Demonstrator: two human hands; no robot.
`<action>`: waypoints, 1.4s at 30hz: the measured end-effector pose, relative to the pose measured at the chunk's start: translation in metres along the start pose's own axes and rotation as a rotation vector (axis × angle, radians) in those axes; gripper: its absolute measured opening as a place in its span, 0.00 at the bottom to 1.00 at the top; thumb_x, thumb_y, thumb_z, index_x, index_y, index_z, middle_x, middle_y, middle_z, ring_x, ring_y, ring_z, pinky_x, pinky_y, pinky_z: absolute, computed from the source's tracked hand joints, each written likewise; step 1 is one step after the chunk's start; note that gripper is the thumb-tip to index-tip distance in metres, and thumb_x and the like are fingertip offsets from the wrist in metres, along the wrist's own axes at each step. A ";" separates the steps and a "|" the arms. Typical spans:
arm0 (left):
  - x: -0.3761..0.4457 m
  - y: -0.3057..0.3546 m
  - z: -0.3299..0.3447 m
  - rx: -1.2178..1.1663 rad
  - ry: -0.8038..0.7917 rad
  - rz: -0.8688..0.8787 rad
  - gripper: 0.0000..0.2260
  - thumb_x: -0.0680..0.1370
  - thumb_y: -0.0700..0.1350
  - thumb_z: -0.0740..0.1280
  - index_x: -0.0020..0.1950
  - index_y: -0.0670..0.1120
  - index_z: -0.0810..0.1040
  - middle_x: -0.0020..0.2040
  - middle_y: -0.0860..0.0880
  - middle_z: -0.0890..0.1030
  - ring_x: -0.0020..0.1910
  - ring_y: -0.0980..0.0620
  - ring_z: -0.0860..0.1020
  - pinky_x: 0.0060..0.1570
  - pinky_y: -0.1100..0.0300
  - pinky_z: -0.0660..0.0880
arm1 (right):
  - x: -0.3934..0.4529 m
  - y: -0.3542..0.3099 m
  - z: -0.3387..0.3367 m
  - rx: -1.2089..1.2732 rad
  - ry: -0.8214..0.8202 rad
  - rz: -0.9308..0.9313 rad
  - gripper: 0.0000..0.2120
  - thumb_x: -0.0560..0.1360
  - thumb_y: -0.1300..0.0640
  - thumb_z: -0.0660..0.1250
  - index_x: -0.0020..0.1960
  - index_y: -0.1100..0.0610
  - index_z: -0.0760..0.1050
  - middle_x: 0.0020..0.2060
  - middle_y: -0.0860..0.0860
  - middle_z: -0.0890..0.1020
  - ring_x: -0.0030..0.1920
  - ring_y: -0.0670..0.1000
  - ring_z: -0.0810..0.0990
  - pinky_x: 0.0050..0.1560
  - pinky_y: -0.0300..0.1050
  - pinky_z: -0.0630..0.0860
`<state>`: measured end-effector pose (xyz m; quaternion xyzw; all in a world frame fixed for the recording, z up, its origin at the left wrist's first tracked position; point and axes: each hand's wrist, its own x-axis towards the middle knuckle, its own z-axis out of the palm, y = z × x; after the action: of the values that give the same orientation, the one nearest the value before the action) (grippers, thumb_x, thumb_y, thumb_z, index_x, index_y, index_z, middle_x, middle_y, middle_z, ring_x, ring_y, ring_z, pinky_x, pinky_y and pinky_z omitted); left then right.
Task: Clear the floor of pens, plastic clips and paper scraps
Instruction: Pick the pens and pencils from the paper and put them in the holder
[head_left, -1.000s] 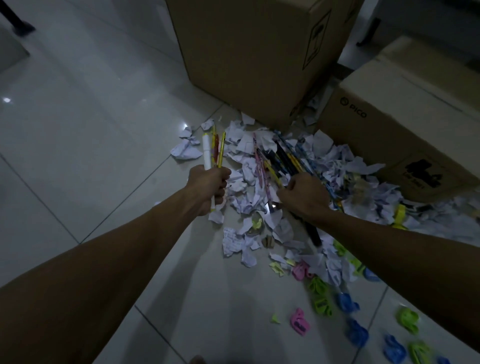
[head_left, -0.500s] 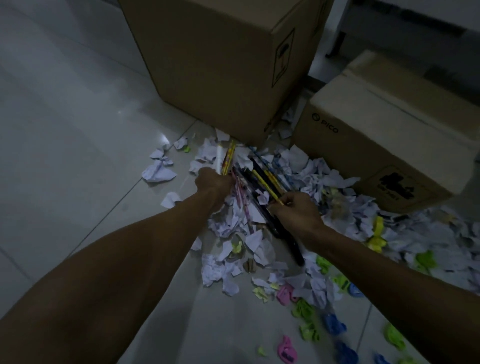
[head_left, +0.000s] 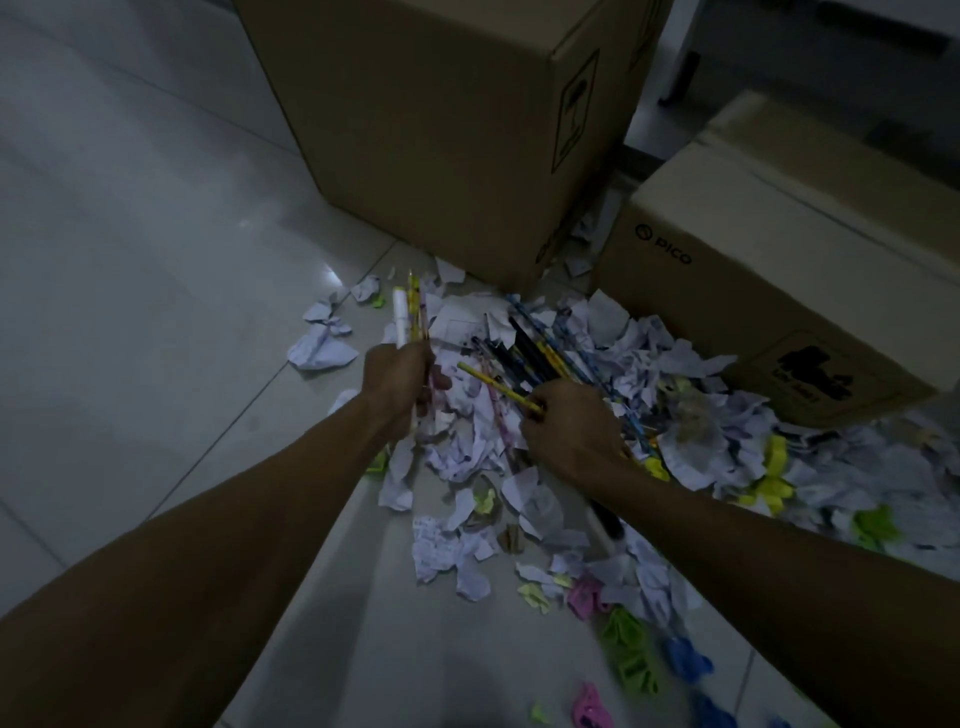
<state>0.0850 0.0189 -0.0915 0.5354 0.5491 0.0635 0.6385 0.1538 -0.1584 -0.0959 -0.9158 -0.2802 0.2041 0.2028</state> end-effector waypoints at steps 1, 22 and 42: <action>-0.002 0.002 -0.008 -0.023 -0.010 -0.004 0.09 0.76 0.39 0.62 0.44 0.32 0.76 0.34 0.38 0.80 0.16 0.52 0.66 0.20 0.64 0.63 | 0.002 -0.003 0.003 -0.069 0.009 0.005 0.12 0.75 0.56 0.66 0.33 0.54 0.72 0.30 0.54 0.75 0.34 0.57 0.76 0.38 0.50 0.77; -0.027 -0.021 0.033 0.109 -0.074 0.019 0.09 0.74 0.40 0.72 0.45 0.41 0.72 0.31 0.43 0.68 0.22 0.50 0.68 0.22 0.64 0.67 | -0.005 0.023 -0.047 0.661 0.029 0.323 0.15 0.82 0.58 0.59 0.37 0.59 0.69 0.33 0.61 0.75 0.31 0.57 0.67 0.36 0.53 0.68; -0.022 -0.037 0.047 0.276 0.082 0.013 0.19 0.71 0.43 0.70 0.56 0.34 0.73 0.40 0.39 0.79 0.31 0.45 0.76 0.26 0.60 0.70 | -0.025 0.051 -0.014 -0.025 -0.029 0.172 0.23 0.71 0.49 0.72 0.32 0.53 0.59 0.26 0.51 0.65 0.25 0.49 0.65 0.25 0.38 0.60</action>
<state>0.0934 -0.0400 -0.1133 0.6188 0.5749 0.0133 0.5352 0.1638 -0.2159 -0.1027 -0.9360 -0.2060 0.2302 0.1688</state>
